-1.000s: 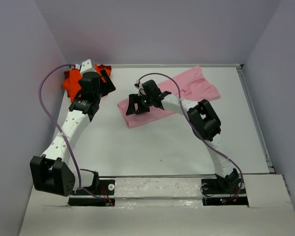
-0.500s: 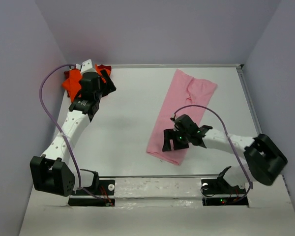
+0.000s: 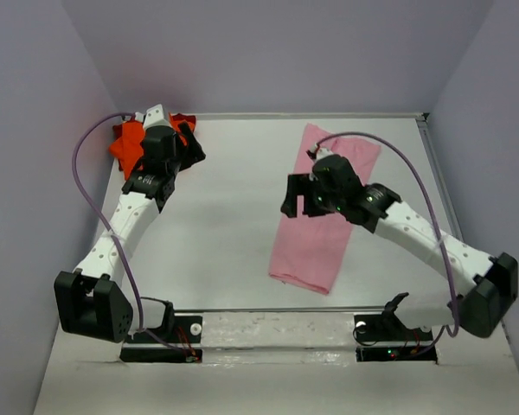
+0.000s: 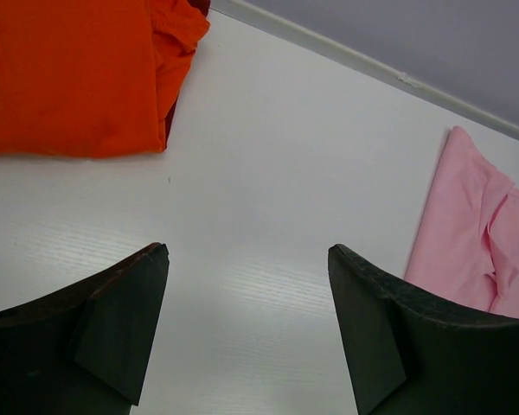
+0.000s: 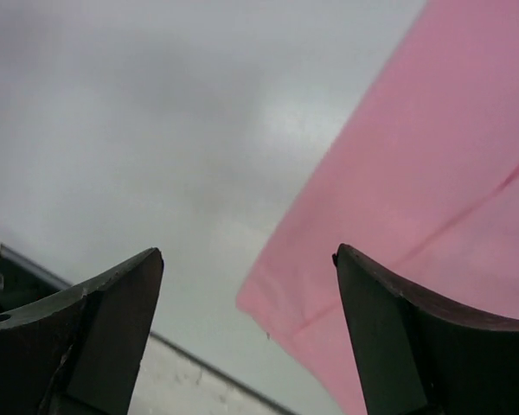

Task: Fold and stack the t-shirts
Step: Fold the tshirt

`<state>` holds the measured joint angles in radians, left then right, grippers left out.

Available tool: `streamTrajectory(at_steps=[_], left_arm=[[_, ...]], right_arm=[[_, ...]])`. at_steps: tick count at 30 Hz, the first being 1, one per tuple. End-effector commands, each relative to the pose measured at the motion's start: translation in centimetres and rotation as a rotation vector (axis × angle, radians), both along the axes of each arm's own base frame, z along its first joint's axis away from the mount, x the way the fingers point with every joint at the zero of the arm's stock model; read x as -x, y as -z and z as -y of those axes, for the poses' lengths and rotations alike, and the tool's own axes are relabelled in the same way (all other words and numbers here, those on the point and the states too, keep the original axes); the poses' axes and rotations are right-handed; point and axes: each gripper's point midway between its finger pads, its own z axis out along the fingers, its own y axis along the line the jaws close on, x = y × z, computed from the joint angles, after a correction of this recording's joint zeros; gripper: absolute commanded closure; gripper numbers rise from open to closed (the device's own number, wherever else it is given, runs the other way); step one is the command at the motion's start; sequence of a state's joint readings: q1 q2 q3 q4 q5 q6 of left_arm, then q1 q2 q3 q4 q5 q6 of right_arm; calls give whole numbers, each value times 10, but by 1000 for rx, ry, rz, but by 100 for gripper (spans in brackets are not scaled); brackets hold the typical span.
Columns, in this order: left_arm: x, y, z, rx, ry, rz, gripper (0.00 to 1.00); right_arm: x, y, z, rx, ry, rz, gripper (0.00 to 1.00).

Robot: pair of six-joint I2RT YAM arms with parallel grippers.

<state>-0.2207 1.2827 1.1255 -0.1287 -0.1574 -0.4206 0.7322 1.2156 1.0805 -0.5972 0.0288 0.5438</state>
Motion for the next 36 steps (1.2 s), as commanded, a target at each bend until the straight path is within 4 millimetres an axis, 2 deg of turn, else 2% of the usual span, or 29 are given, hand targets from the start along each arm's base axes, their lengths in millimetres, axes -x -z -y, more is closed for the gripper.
streamTrajectory(at_steps=[1, 2, 3, 4, 5, 6, 7, 8, 9, 10, 11, 12, 13, 14, 15, 16, 17, 18, 19, 20, 21, 22, 24, 27, 30, 31, 32, 35, 36], left_arm=[[-5, -10, 3, 17, 14, 44, 16], [-5, -10, 3, 18, 13, 42, 16], [-5, -10, 2, 17, 13, 42, 16], [-4, -9, 3, 16, 14, 41, 16], [-5, -8, 3, 15, 12, 41, 16], [-5, -9, 2, 15, 11, 43, 16], [-5, -10, 4, 15, 22, 43, 16], [-5, -10, 6, 17, 28, 43, 16], [-4, -8, 6, 20, 30, 43, 16], [-5, -9, 7, 23, 34, 45, 16], [-5, -8, 8, 24, 39, 44, 16], [-4, -9, 10, 28, 45, 45, 16], [-4, -7, 12, 29, 51, 40, 16], [-4, -7, 16, 36, 66, 39, 16], [-4, -6, 20, 40, 79, 38, 16], [-4, -4, 22, 42, 87, 34, 16], [-4, -3, 24, 45, 94, 30, 16], [-4, -3, 24, 44, 96, 27, 16], [-4, -3, 25, 44, 96, 29, 16], [-4, -2, 25, 44, 97, 27, 16], [-4, -3, 25, 44, 97, 29, 16], [-4, -3, 24, 43, 95, 29, 16], [-5, -4, 25, 44, 96, 30, 16], [-5, -4, 25, 43, 98, 30, 16], [-4, -4, 25, 44, 99, 29, 16], [-4, -4, 25, 43, 100, 30, 16], [-4, -5, 25, 45, 99, 33, 16], [-4, -4, 25, 43, 98, 30, 16], [-4, -4, 24, 41, 97, 30, 16]], right_arm=[[-91, -19, 2, 190, 83, 177, 14], [-118, -41, -5, 161, 97, 229, 14], [-147, -14, 0, 200, 127, 182, 13], [-164, -8, -3, 185, 116, 166, 13], [-190, -25, -9, 143, 126, 198, 13], [-207, -21, -10, 121, 124, 178, 14], [-232, 16, -8, 118, 126, 99, 14], [-256, 3, -8, 94, 157, 133, 15], [-270, 8, -4, 93, 186, 117, 15], [-287, 40, 6, 107, 211, 55, 15], [-297, 42, 10, 106, 221, 53, 15], [-312, 31, 13, 93, 235, 82, 15], [-321, 36, 20, 97, 247, 75, 15], [-326, 65, 41, 134, 278, 2, 15], [-338, 50, 51, 126, 307, 31, 15], [-342, 54, 64, 146, 336, 27, 15], [-344, 59, 85, 163, 372, 13, 15], [-348, 51, 94, 167, 393, 35, 15], [-346, 59, 106, 194, 410, 25, 15], [-345, 58, 115, 213, 428, 30, 15], [-346, 45, 127, 233, 447, 65, 15], [-341, 51, 129, 244, 444, 55, 15], [-343, 45, 141, 234, 462, 71, 15], [-345, 52, 137, 225, 449, 59, 15], [-349, 73, 136, 211, 441, 19, 14], [-350, 79, 133, 199, 429, 8, 15], [-349, 95, 126, 180, 403, -26, 15], [-354, 107, 112, 124, 369, -54, 15], [-354, 120, 110, 121, 367, -76, 15]])
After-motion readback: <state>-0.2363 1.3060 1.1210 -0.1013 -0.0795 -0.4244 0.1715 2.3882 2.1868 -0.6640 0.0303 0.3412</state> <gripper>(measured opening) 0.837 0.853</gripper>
